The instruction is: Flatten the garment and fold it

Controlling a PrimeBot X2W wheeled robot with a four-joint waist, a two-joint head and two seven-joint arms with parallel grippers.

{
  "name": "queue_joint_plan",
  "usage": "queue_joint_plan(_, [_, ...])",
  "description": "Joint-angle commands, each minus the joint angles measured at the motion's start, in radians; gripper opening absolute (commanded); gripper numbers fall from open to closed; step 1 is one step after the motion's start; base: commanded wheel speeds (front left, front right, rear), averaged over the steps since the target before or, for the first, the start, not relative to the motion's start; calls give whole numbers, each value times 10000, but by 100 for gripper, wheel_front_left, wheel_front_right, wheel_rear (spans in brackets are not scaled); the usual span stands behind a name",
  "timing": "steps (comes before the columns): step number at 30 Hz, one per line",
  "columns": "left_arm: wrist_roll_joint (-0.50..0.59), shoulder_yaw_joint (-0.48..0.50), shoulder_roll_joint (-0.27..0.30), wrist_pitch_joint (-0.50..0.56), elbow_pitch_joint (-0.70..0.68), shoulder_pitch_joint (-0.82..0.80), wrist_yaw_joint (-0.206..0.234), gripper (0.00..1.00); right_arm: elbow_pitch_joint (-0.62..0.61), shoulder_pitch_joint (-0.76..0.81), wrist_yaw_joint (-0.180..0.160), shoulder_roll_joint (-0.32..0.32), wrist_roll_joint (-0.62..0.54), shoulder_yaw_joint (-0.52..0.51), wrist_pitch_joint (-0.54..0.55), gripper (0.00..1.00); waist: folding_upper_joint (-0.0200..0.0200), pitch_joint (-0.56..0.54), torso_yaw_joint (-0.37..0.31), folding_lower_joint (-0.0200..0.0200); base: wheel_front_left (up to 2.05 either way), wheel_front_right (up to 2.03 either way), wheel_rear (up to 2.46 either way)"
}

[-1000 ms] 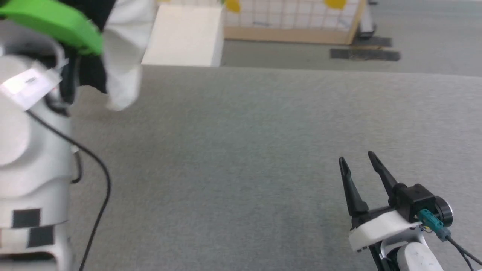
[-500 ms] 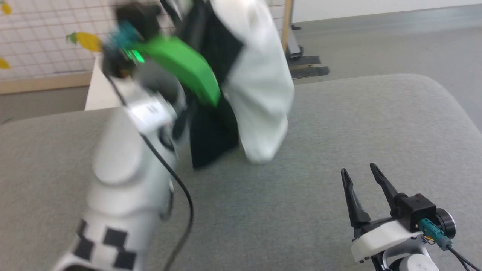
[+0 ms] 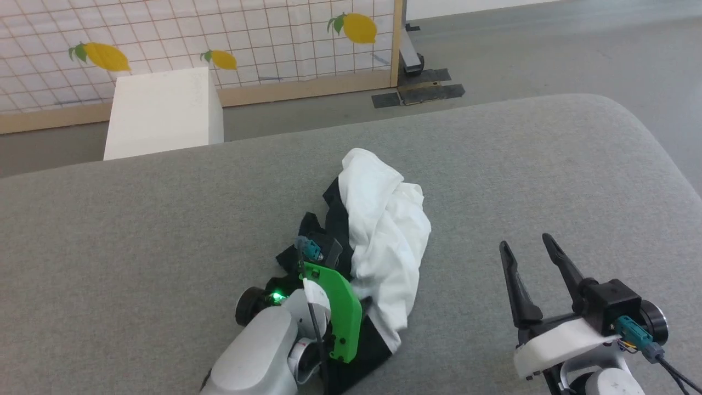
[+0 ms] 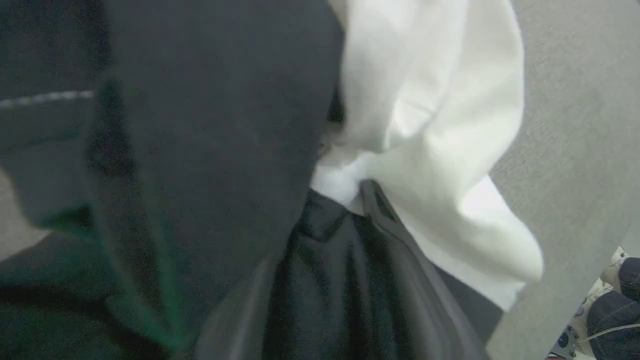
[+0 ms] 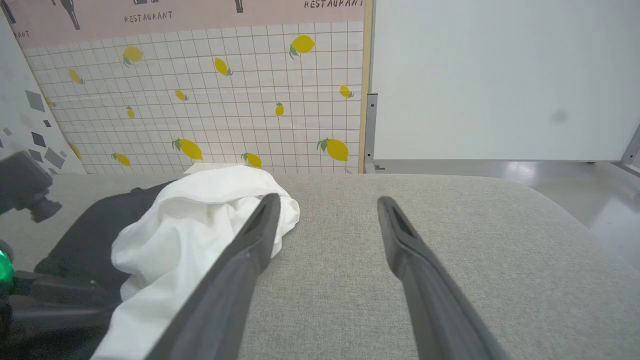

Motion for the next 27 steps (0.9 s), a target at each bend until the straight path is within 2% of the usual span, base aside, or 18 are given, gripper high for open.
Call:
queue_joint_plan(1, [-109,74,11,-243,-99,382,146,100,4,-37,-17,7,78,-5,-42,100,-1,-1,167,1,0,0,0])
queue_joint_plan(6, [-239,990,78,-2681,-1564,796,722,100,-40,-13,-17,7,68,-11,-34,100,-1,-68,561,1,0,0,0])
queue_joint_plan(9, [-56,1380,376,-4003,-2526,1231,958,100,-104,-15,-17,7,26,-36,-14,100,-1,-96,808,1,0,0,0])
queue_joint_plan(14, [297,2218,915,-6148,-3921,2401,1683,100,-236,-107,-17,7,17,-77,27,100,-1,-94,1284,1,0,0,0])
queue_joint_plan(17, [325,2895,961,-6696,-4459,3091,2169,100,-255,-322,-17,7,369,17,222,100,-1,-1,1569,1,0,0,0])
queue_joint_plan(20, [606,3655,889,-6846,-5029,3559,2514,100,-174,-733,-17,7,989,328,867,100,-1,142,1916,1,0,0,0])
queue_joint_plan(23, [1208,4250,733,-6856,-5686,3850,2546,100,176,-1222,-17,7,1707,616,2207,100,-1,283,2211,1,0,0,0])
queue_joint_plan(27, [1854,4622,468,-6859,-6081,4179,2356,100,746,-1965,-17,7,2725,909,4253,100,-1,452,2608,1,0,0,0])
